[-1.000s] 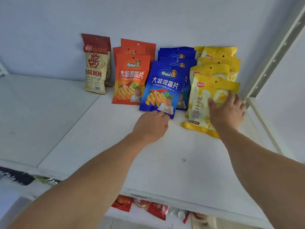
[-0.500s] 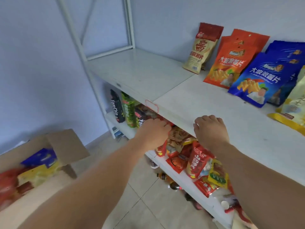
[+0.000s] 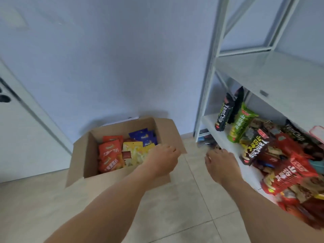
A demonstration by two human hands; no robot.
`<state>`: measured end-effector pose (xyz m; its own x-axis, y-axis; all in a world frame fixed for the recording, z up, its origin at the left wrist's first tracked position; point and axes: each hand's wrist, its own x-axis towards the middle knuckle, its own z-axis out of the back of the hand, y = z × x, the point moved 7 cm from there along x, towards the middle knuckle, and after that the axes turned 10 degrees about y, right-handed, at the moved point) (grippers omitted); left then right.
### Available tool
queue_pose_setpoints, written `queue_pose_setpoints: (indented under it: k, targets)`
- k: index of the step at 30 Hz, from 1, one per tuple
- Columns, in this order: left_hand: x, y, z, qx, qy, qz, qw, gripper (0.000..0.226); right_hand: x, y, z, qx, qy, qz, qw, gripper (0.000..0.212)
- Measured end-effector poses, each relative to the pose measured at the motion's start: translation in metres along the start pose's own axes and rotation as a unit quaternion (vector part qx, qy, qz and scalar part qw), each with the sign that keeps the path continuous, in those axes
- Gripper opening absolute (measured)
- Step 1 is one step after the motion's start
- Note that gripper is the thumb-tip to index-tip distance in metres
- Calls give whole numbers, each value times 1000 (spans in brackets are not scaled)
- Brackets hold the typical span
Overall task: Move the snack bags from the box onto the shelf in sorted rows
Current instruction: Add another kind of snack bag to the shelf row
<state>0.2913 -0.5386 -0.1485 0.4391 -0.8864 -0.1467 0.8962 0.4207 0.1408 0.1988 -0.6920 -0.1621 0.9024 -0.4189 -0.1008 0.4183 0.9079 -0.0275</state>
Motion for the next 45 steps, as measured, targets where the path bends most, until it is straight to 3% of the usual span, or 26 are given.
queue_pose_setpoints:
  k: [9,15,21,23,25,31,36,38,45]
  targets:
    - [-50,174,-89,-96,17,134,986,26,112,166,-52,82,63,85,991,26]
    - [-55,290,-168,-216,32,300,929,26,211,241,-109,143,129,123,974,23]
    - [-54,380,-273,-348,64,449,820,30,300,313,-192,169,236,111,950,28]
    - [-53,396,-312,-410,74,489,767,34,316,328,-222,196,267,80,940,33]
    - [-52,407,-361,-493,88,526,687,42,330,338,-252,211,289,41,933,38]
    - [-53,406,-504,-662,106,631,390,68,363,342,-350,281,327,-110,895,61]
    - [-57,381,-574,-680,114,679,252,93,368,323,-417,251,345,-187,885,74]
    - [-57,377,-591,-675,112,690,237,101,373,309,-436,234,342,-221,883,82]
    - [-44,374,-618,-699,110,657,260,87,385,281,-481,253,369,-303,841,115]
